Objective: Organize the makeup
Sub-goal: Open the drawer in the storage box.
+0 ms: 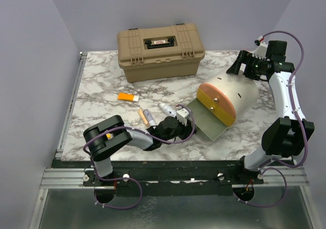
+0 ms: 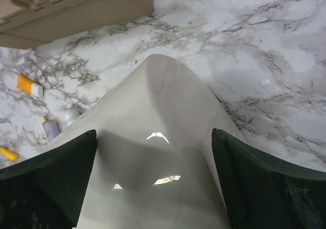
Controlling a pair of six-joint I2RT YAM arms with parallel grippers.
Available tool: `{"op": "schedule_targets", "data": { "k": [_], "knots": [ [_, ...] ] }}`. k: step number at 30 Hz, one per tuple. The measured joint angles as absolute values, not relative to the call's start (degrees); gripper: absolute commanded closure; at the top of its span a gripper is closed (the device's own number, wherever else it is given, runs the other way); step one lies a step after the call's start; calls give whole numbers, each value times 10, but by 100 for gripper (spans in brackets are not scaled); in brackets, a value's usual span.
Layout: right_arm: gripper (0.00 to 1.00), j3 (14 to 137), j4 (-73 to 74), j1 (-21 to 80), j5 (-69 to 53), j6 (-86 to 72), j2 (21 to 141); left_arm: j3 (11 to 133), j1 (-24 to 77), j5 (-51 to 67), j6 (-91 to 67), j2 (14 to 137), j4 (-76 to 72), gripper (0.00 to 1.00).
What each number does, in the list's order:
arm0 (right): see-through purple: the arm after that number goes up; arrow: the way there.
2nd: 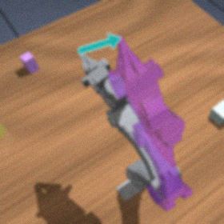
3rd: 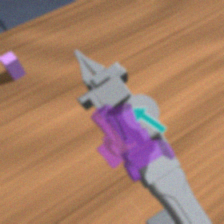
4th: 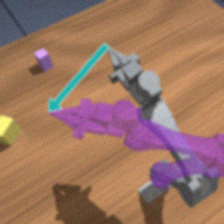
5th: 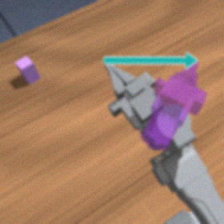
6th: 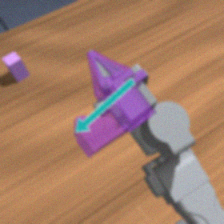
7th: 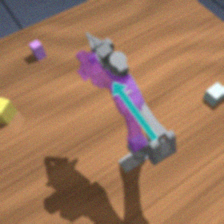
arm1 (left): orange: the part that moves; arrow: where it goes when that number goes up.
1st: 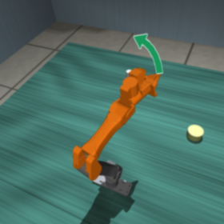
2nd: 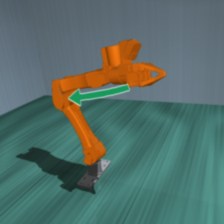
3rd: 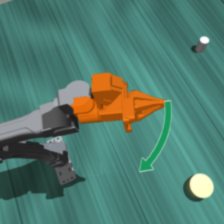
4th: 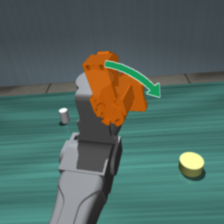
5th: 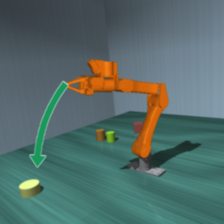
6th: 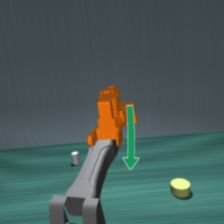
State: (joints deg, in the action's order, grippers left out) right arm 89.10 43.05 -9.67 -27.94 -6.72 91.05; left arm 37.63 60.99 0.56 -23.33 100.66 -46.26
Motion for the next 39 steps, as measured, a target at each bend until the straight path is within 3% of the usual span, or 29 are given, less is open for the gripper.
{"op": "schedule_targets", "data": {
  "k": [7,25,27,29,37,39],
  "knots": [
    [5,893,433,-97,-279,-69,911,372,610,6,-234,1006,-462,81],
    [5,894,434,-97,-278,-71,911,350,613,-1,-240,989,-461,80],
    [5,894,433,-96,-277,-73,911,349,613,-1,-240,989,-461,75],
    [5,894,433,-96,-276,-75,911,349,613,-1,-242,989,-461,62],
    [3,892,429,-96,-276,-80,911,358,613,0,-261,996,-457,32],
    [1,894,432,-96,-276,-78,911,360,613,2,-262,996,-457,29]
  ]
}}
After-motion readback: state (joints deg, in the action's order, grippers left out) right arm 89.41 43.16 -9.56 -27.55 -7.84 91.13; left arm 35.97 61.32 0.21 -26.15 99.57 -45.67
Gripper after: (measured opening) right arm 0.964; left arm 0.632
